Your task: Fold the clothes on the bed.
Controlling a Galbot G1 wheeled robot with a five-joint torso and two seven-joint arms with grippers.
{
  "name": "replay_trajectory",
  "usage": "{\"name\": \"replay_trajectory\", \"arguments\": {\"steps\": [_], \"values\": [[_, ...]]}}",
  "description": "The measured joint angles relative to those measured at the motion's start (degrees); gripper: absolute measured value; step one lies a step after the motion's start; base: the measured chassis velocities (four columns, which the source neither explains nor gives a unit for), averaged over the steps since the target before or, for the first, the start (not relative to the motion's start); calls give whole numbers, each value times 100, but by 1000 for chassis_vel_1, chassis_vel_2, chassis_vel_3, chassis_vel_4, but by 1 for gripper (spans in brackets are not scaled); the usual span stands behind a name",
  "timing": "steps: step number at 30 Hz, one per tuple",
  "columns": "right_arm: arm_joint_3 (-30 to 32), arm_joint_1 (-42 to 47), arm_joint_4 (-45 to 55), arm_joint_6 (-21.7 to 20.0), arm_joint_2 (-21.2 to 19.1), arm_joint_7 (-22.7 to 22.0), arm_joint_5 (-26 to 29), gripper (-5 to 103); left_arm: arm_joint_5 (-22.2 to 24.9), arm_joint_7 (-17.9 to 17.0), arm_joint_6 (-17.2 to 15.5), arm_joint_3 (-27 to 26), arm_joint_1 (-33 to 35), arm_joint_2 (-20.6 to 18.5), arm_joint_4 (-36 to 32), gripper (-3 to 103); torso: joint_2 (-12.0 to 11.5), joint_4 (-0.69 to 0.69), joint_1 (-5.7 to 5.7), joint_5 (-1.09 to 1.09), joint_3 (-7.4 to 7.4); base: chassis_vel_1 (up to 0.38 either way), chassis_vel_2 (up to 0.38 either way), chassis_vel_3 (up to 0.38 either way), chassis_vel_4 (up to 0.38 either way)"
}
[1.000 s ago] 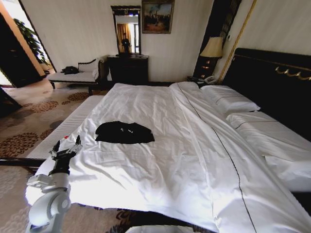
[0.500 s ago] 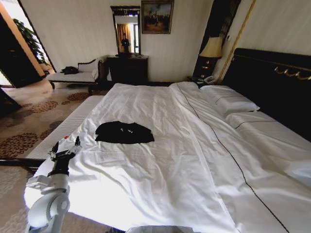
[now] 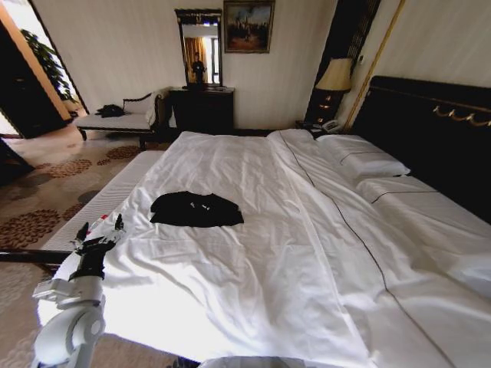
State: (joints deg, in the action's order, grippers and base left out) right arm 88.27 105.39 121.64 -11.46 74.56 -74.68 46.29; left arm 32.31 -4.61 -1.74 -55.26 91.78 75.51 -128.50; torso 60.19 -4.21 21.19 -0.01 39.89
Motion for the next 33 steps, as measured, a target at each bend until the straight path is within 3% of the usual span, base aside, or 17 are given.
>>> {"name": "replay_trajectory", "arguments": {"steps": [8,14,16,18,20,21,22,24,26,27,29,31,33], "values": [[149,73,163,56,-13,212,-150,100,-46,0,1,58,53,79,-86,100,0,0,0,0,0,0,0,0,0],[-463,-191,512,394,-43,1013,-162,100,-59,1,12,54,140,58,-158,100,0,2,1,3,0,0,0,0,0],[-683,-202,756,552,-8,1501,-36,100,-79,-7,11,54,179,44,-190,100,-1,2,2,2,1,0,0,0,0],[-1066,-140,1137,775,21,2466,266,100,-88,-81,-60,60,246,16,-255,100,-1,1,1,-2,0,0,0,0,0],[-1174,-125,1212,812,19,2697,311,100,-67,-105,-94,69,267,4,-285,100,0,1,1,-1,0,0,0,0,0],[-1343,-109,1311,856,-5,3028,333,100,-15,-146,-141,80,298,-11,-329,100,-1,1,2,0,0,0,0,0,0],[-1691,-80,1502,966,-48,3653,317,100,136,-211,-231,101,355,-32,-424,100,0,2,1,-1,1,0,0,0,0],[-2198,-93,1775,1104,-54,4252,164,100,328,-265,-306,120,407,-38,-513,100,-1,1,1,1,1,0,0,0,0],[-2303,-101,1824,1130,-55,4355,130,100,360,-272,-318,128,417,-38,-527,100,-1,2,1,1,1,0,0,0,0],[-2726,-108,1982,1272,-15,4824,-105,100,386,-289,-337,178,437,-53,-555,100,-1,4,2,0,1,0,0,0,0],[-3056,-67,1992,1499,49,5315,-504,100,340,-276,-339,256,460,-93,-587,100,-1,-1,2,-1,1,0,0,0,0],[-3153,-58,1954,1588,56,5482,-655,100,310,-261,-336,279,488,-96,-608,100,0,-1,2,-2,0,0,0,0,0],[-3467,1,1720,1954,54,6012,-1209,100,181,-200,-276,328,609,-88,-686,100,-1,0,2,1,0,0,0,0,0]]}}
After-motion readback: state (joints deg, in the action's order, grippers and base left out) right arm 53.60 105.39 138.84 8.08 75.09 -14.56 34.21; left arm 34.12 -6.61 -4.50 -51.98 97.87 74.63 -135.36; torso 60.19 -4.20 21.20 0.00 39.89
